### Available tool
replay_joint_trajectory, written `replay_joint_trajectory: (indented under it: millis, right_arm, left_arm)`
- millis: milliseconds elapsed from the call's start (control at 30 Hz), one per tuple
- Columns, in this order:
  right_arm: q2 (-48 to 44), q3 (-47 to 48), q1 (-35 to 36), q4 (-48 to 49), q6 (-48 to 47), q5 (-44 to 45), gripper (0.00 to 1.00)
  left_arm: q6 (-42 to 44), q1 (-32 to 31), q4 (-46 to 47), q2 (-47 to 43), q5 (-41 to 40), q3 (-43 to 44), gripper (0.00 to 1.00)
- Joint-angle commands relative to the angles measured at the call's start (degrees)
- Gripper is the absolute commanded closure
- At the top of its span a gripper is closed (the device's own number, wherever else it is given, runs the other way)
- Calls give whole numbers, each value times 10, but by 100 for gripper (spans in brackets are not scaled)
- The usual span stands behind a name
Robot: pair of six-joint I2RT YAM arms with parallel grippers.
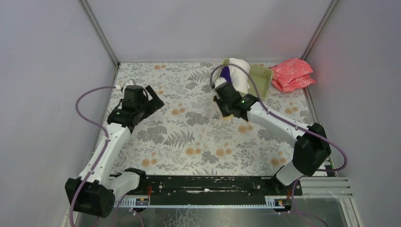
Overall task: Roll the towels
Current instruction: Place the towel in the bin.
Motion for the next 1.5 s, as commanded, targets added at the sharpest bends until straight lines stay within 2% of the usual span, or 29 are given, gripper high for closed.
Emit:
replay_joint_trajectory:
  millis: [0,133,233,567,733,967,1200,1367,1467]
  right_arm:
    - [-19,82,-87,-52,18,121,99]
    - [29,156,-155,-85,24,208,100]
    - [74,202,-199,-78,16,248,100]
    - [282,353,-285,-31,9,277,100]
    - [380,415,-304,-29,6,192,100]
    - [426,406,-323,26,18,33,97]
    - [452,399,-356,27,52,-79,82]
    - [390,344,-357,54,52,-69,62]
    - [354,322,-358,65,47,-58,54]
  left_arm:
    - [125,16,-92,-58,-100,49,0]
    - [149,17,-86,-88,-166,39,0]
    - [147,18,-66,-100,-159,14,0]
    - [148,24,-63,-101,-156,0,0]
    - [147,26,-63,-101,-159,-3,0]
    - [148,31,-62,-93,-150,-5,0]
    - [149,39,-58,-93,-143,-9,0]
    - [150,45,-56,-88,-131,-9,0]
    - [150,48,-56,-87,-127,-9,0]
